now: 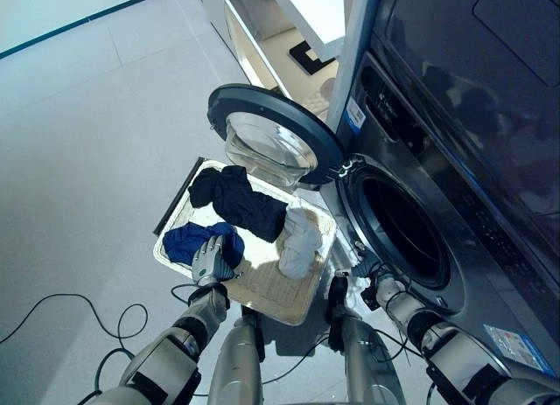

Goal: Put the clothes into the washing machine.

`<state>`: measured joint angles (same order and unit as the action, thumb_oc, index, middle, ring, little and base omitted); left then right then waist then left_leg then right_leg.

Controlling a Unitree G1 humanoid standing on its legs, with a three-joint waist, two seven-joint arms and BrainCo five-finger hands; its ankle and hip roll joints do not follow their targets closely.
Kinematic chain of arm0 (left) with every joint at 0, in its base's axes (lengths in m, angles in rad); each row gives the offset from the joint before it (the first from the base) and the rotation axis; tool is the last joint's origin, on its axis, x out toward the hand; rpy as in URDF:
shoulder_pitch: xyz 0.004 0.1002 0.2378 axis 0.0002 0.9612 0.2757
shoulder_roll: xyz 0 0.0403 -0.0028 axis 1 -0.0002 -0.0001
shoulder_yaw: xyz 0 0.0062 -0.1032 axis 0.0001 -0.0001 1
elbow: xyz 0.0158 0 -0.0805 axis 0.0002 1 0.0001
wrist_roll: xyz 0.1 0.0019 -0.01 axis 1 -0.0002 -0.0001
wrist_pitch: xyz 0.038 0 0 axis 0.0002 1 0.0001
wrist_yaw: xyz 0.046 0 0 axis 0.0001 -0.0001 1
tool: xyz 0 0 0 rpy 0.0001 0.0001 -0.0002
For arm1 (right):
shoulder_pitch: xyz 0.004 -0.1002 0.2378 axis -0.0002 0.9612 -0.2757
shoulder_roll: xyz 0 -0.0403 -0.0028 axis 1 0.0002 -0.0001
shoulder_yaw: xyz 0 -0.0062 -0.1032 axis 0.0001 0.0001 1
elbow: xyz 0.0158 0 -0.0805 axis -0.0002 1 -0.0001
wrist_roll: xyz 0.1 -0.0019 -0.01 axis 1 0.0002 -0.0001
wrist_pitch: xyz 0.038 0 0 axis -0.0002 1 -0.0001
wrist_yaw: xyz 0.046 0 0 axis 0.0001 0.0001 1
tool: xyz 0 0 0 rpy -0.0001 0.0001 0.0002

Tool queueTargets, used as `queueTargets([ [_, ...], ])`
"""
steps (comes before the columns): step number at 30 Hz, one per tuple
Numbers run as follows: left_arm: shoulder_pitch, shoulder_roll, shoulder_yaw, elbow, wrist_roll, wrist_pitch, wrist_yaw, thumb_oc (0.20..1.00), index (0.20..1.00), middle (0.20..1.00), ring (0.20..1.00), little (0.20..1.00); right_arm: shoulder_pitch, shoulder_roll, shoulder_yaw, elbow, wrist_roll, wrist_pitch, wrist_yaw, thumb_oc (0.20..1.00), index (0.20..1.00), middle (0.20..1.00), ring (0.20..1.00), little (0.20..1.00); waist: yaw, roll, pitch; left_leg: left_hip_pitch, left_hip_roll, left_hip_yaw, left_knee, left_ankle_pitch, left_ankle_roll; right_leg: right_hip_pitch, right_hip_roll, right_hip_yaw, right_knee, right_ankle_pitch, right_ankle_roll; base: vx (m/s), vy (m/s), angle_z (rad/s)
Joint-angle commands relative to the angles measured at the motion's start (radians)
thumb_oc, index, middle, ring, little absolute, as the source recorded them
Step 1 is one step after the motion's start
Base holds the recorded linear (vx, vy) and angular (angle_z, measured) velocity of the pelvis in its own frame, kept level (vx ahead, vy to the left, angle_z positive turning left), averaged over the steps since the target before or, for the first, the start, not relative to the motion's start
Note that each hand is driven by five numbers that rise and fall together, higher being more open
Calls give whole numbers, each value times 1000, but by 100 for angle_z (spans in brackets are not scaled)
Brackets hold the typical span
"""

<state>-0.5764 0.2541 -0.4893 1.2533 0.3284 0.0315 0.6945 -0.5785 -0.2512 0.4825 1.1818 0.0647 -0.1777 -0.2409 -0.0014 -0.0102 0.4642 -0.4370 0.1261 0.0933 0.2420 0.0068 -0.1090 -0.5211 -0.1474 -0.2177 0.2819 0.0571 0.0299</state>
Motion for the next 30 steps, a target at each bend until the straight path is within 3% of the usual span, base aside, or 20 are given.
queueTargets([
  [1,-10,6,11,26,-29,24,55,1000,1000,1000,1000,1000,22,4,4,-50,58,-49,-33,1000,1000,1000,1000,1000,5,2,-48,-11,-24,20,-51,65,-23,56,27,13,83,-130,55,-85,16,18],
  [4,-29,13,13,27,-31,27,64,1000,1000,1000,1000,1000,6,2,4,-58,72,-49,-40,1000,1000,1000,1000,1000,5,1,-39,-43,-23,17,-28,64,-25,23,22,12,112,-137,54,-43,7,9],
  [9,-215,91,22,56,-63,51,89,1000,1000,1000,1000,1000,-112,-35,1,-108,175,-63,-75,1000,1000,1000,1000,1000,3,-18,20,-240,-18,7,83,62,-34,-163,6,-7,225,-152,44,-155,24,10],
  [16,-299,129,25,89,-72,99,87,1000,1000,1000,1000,1000,-154,-54,-5,-109,203,-81,-73,1000,1000,1000,1000,1000,0,-32,50,-292,-15,14,96,63,-35,-213,4,-14,226,-140,45,-55,28,0],
  [22,-366,157,26,117,-79,164,91,1000,1000,1000,1000,1000,-177,-74,-9,-117,253,-105,-69,1000,1000,1000,1000,1000,0,-44,56,-350,-12,18,95,72,-37,-267,0,-28,225,-129,47,-8,13,-1],
  [30,-418,187,9,163,-81,285,-24,1000,1000,1000,1000,1000,-194,-92,-13,-148,295,-115,-62,1000,1000,1000,1000,1000,-3,-56,56,-404,-8,18,102,78,-41,-318,-5,-42,238,-124,50,5,7,1],
])
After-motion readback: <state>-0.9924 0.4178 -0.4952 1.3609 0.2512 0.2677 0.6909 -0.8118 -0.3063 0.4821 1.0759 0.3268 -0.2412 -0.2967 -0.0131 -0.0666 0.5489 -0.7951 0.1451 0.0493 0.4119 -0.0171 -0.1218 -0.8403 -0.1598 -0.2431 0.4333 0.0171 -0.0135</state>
